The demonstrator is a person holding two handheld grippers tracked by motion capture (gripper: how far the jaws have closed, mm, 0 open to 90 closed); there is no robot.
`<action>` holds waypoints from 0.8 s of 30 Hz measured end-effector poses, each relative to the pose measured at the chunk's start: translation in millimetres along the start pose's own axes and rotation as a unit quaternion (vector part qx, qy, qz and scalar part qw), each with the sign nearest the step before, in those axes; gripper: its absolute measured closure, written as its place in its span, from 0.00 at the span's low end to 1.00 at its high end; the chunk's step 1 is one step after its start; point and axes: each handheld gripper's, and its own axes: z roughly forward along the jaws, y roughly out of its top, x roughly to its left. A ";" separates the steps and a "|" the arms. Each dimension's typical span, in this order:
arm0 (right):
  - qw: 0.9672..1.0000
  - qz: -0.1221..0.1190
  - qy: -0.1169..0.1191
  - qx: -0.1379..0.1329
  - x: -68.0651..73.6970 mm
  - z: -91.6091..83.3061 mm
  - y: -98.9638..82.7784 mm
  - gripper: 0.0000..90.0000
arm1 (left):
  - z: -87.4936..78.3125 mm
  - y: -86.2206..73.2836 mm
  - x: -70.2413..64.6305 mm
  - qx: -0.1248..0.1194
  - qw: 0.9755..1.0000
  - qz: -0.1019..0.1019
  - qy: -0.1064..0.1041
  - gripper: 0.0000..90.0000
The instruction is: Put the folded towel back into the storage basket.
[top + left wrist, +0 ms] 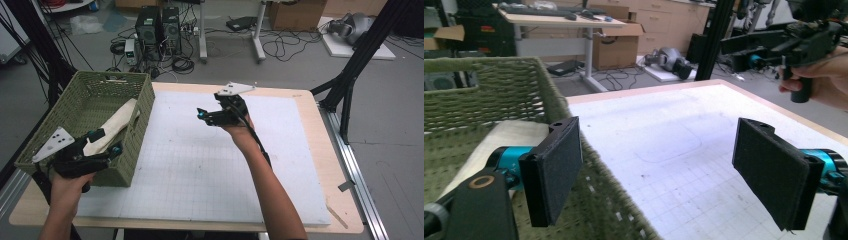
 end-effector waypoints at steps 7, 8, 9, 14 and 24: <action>0.999 0.005 -0.031 0.010 -11.4 -42.8 -34.0 0.19 | 18.4 2.4 -12.0 0.008 1.000 0.002 -0.025 0.23; 0.999 0.002 -0.036 0.013 -12.6 -48.3 -39.0 0.20 | 21.9 2.6 -14.9 0.009 1.000 0.002 -0.030 0.23; 0.999 0.001 -0.040 0.016 -13.1 -53.7 -44.2 0.20 | 25.3 2.7 -17.7 0.012 0.999 0.004 -0.033 0.23; 0.997 0.000 -0.065 0.029 -15.1 -77.6 -70.0 0.20 | 42.9 1.8 -32.0 0.015 0.998 0.010 -0.054 0.23; 0.994 0.031 -0.094 0.035 -15.5 -116.2 -116.9 0.19 | 75.1 7.2 -64.8 0.008 0.994 0.027 -0.106 0.20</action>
